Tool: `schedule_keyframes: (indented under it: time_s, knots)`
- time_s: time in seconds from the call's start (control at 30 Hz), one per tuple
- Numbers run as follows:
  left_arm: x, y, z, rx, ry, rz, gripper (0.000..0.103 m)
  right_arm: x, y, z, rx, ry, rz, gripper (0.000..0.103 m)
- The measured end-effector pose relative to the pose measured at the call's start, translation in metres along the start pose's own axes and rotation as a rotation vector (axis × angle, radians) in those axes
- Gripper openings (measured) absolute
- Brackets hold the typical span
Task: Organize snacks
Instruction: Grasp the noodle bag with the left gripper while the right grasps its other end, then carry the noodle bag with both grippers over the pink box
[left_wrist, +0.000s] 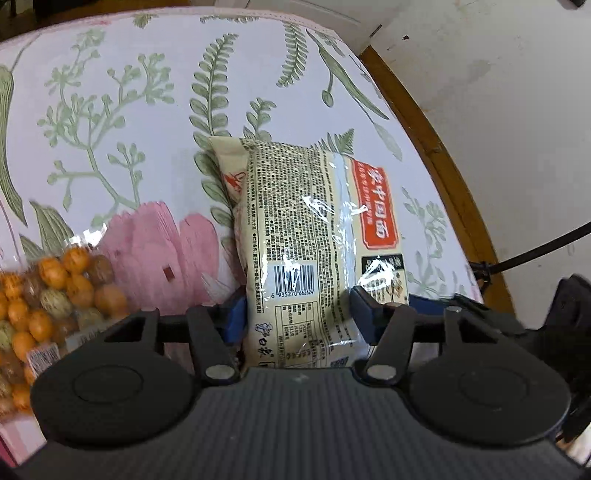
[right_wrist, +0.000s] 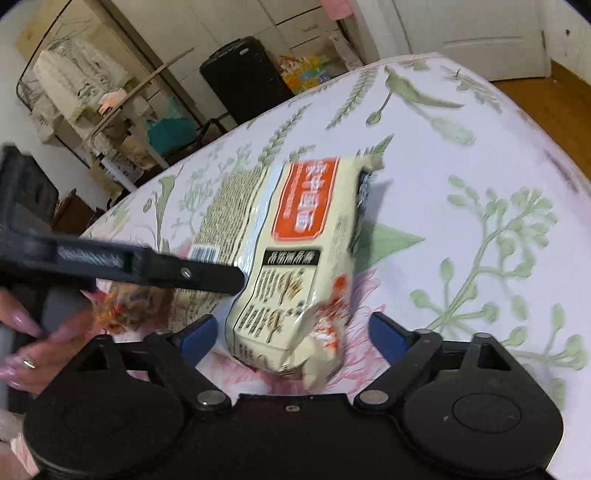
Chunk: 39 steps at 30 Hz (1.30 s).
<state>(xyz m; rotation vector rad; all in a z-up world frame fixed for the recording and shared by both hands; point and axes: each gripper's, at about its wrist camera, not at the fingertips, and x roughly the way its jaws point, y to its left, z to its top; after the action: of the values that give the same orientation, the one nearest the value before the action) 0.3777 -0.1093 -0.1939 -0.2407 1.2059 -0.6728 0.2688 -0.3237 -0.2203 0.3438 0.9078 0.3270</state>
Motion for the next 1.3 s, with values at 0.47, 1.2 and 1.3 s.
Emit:
schedule_keyframes:
  time_s: [0.47,1.2,1.3]
  knots:
    - [-0.001,-0.003,-0.007,-0.004,-0.037,0.003,0.058,0.014,0.023,-0.003,-0.192,0.019,-0.073,0.103]
    - [-0.068,-0.039,-0.067,-0.036,0.034,0.125,0.067,-0.037,0.090,-0.028,-0.191,0.188,-0.085,0.103]
    - [-0.088,-0.043,-0.082,-0.034,0.034,0.138,0.067,-0.050,0.109,-0.038,-0.210,0.181,-0.083,0.103]
